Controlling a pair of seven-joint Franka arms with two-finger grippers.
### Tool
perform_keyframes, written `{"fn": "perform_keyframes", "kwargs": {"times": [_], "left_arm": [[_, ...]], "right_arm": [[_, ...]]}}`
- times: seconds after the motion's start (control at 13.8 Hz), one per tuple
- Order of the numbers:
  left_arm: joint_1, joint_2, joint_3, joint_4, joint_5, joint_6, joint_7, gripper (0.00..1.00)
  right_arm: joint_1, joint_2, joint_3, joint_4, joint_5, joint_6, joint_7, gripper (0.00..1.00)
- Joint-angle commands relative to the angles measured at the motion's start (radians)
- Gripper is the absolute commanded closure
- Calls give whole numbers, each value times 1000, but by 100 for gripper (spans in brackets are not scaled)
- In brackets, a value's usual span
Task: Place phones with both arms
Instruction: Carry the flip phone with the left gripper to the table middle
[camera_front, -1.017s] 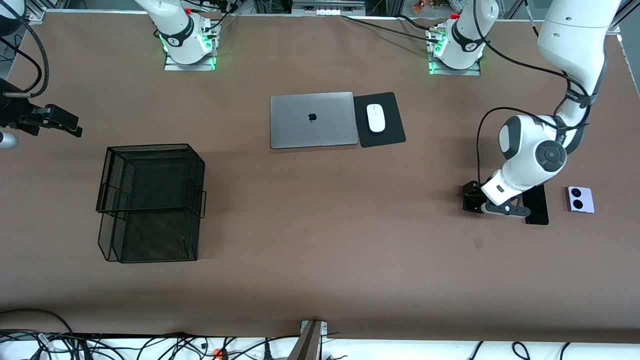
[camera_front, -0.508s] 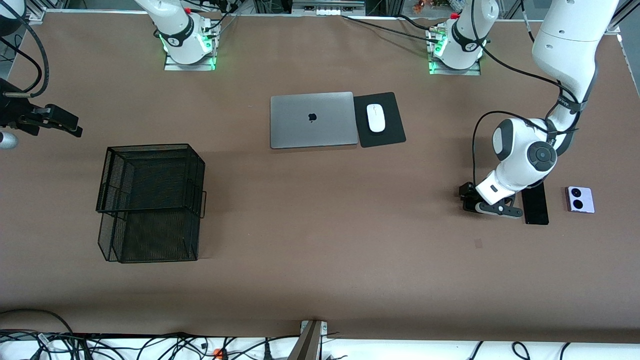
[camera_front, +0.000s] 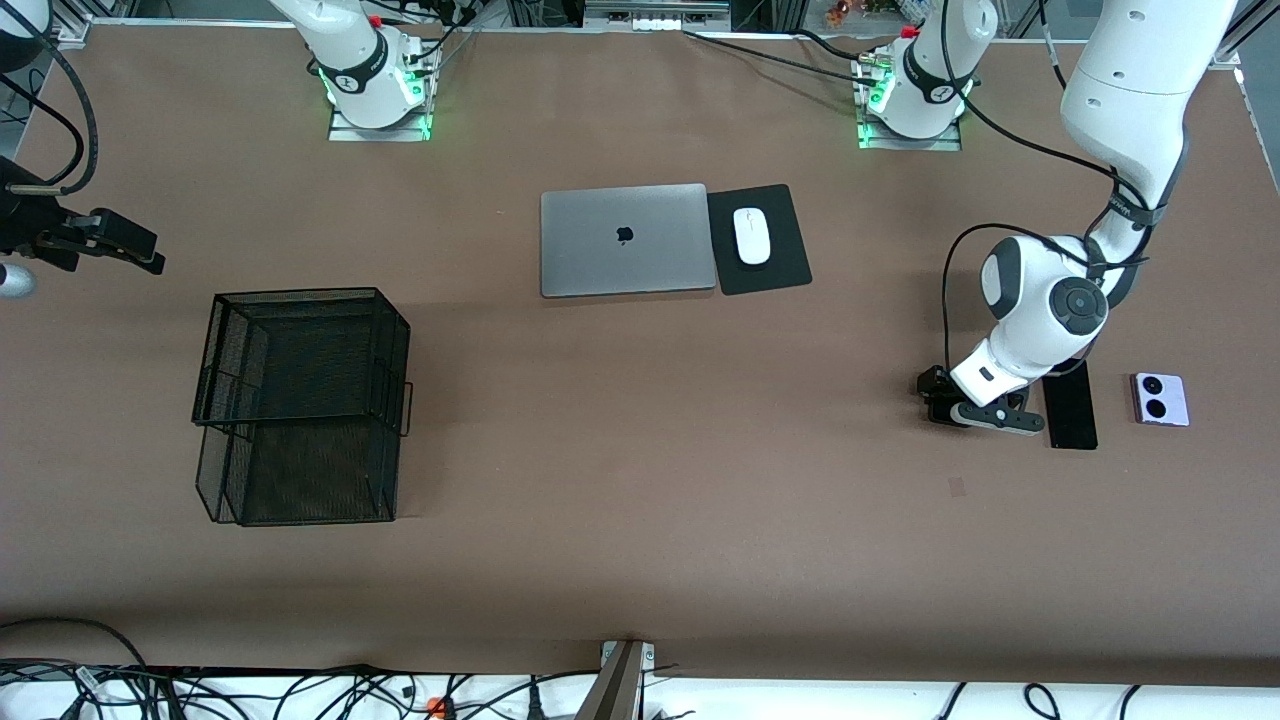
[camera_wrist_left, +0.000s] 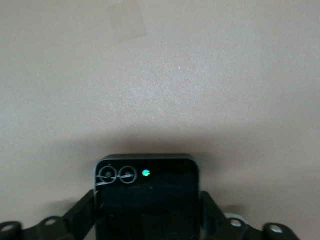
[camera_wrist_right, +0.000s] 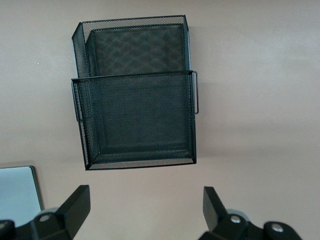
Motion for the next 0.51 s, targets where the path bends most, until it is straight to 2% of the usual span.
{"fn": "perform_keyframes", "kwargs": {"times": [0.0, 0.22, 0.29, 0.44], "left_arm": [[9, -1, -5, -12, -5, 3, 15, 63], [6, -47, -7, 41, -5, -98, 4, 62], [4, -56, -7, 98, -10, -191, 4, 62], [-16, -47, -9, 269, -19, -426, 1, 61]], "right_arm": [[-3, -3, 2, 9, -8, -6, -12, 0], [-5, -4, 2, 9, -11, -6, -12, 0], [-5, -5, 2, 9, -11, -4, -12, 0], [-5, -5, 2, 9, -11, -6, -12, 0]]}}
